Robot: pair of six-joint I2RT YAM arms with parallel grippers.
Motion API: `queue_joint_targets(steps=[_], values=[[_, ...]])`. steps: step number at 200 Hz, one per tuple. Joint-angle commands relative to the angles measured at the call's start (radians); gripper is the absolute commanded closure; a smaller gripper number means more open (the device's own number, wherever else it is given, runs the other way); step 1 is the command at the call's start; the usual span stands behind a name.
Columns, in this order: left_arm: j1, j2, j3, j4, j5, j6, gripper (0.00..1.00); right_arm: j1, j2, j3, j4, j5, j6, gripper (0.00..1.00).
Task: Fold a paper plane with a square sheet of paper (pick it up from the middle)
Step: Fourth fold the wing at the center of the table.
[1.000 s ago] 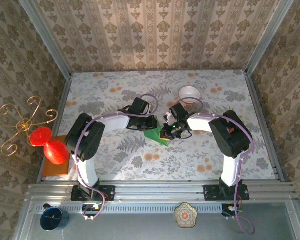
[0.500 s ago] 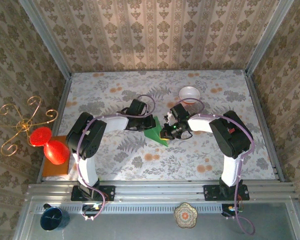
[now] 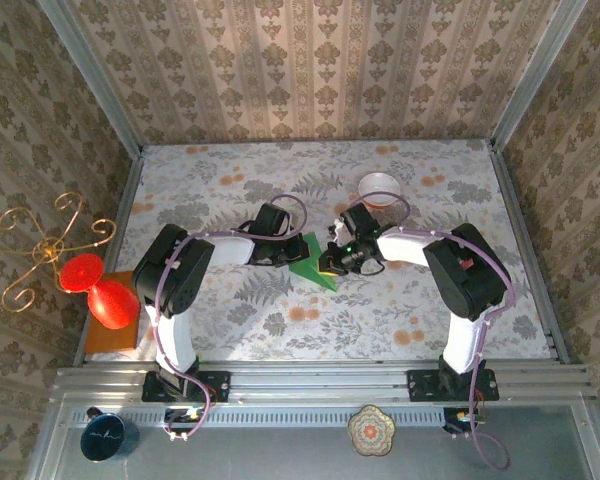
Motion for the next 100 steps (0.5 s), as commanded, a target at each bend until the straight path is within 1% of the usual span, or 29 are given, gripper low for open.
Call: queue_joint_targets(steps=[1,29,100], values=[[0.014,0.041,-0.015,-0.066,-0.035,0.002,0.91,0.012,0.022,0.060,-0.023,0.008,-0.011,0.89],[0.014,0.048,-0.003,-0.096,-0.035,0.005,0.91,0.021,0.067,0.073,-0.034,0.018,-0.015,0.90],[0.013,0.064,0.031,-0.207,-0.066,-0.004,0.92,0.021,0.086,0.027,-0.139,0.079,-0.072,0.90]])
